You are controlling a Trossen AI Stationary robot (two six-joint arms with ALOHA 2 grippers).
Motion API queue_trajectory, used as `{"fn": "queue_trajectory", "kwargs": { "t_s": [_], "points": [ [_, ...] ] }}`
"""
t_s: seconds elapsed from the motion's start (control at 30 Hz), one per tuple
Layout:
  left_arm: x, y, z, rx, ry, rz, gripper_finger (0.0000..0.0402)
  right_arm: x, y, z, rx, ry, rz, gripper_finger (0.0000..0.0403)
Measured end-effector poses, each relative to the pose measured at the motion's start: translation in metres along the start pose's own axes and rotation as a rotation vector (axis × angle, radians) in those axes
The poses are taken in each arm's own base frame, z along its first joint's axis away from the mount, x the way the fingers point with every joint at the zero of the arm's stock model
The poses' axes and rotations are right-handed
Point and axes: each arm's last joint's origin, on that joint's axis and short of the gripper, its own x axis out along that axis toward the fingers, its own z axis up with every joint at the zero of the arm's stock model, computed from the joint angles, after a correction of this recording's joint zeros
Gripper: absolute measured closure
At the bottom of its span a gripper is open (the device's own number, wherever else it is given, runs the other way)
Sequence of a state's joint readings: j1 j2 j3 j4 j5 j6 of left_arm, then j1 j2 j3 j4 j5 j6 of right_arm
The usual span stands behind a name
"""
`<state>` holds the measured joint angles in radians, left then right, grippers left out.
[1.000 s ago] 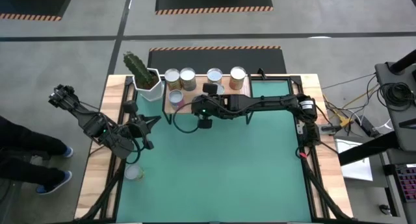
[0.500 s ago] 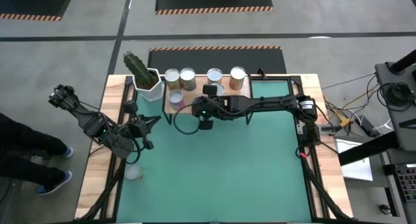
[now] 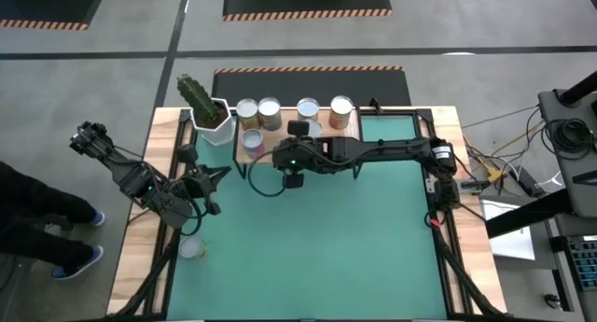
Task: Pick and place cans onto a shelf
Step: Put the canned pineapple rings on the shelf
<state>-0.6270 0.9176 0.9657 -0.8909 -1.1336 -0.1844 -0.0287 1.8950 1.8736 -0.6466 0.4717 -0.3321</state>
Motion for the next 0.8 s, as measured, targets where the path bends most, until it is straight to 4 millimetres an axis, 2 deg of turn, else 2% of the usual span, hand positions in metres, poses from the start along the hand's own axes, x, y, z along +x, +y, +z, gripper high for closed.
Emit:
{"fn": "queue_trajectory", "kwargs": {
  "t_s": [0.23,0.4,0.6,0.8],
  "points": [
    [0.0,0.0,0.0,0.0,0.0,0.0,0.0402,0.007,0.013,-0.01,-0.03,0.043,0.024,0.0198],
    [0.0,0.0,0.0,0.0,0.0,0.0,0.0402,0.012,0.015,-0.012,-0.02,0.056,0.025,0.0145],
    [0.0,0.0,0.0,0.0,0.0,0.0,0.0402,0.035,0.028,-0.02,-0.076,0.104,0.032,0.0127],
    [0.0,0.0,0.0,0.0,0.0,0.001,0.0402,0.044,0.038,-0.022,-0.115,0.141,-0.02,0.0142]
  ]
}}
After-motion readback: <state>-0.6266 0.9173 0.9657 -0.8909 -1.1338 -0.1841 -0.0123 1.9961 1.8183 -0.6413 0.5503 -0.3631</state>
